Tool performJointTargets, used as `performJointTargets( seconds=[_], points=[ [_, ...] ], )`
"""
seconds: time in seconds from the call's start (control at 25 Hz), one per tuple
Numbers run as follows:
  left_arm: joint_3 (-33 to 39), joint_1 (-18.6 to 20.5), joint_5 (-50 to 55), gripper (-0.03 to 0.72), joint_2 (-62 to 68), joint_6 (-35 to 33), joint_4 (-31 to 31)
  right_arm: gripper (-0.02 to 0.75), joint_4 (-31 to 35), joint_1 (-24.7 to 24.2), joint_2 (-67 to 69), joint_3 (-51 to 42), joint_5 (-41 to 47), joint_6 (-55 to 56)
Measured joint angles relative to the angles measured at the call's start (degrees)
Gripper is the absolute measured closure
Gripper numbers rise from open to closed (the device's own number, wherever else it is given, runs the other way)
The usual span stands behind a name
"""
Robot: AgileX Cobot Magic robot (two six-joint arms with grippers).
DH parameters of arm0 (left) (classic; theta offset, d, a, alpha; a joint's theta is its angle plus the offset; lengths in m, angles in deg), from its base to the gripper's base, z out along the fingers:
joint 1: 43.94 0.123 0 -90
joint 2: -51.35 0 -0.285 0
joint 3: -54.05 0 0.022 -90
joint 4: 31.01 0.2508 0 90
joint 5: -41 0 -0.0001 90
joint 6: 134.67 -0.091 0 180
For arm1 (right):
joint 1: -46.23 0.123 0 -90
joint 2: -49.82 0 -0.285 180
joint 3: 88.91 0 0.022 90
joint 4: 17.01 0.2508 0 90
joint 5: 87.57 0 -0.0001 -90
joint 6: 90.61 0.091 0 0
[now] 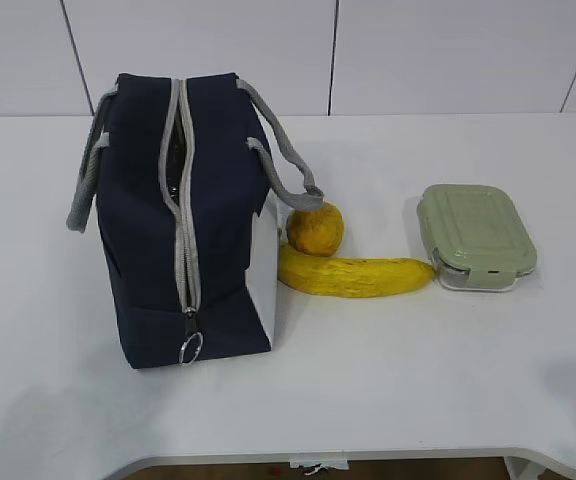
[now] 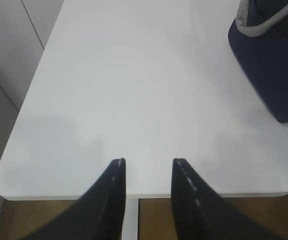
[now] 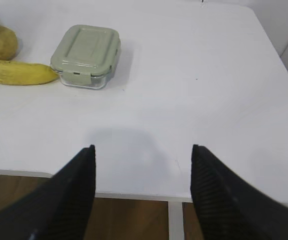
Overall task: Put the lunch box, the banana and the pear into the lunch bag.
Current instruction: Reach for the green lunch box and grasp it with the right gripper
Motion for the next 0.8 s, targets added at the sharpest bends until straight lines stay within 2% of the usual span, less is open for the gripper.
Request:
performJointTargets(
  seconds=[0.8],
  points=[
    [0.0,0.0,-0.3,0.449,0.0,0.0,2.5,0.27,-1.3,0.0,37.4,6.0,-10.2,9.0]
  ],
)
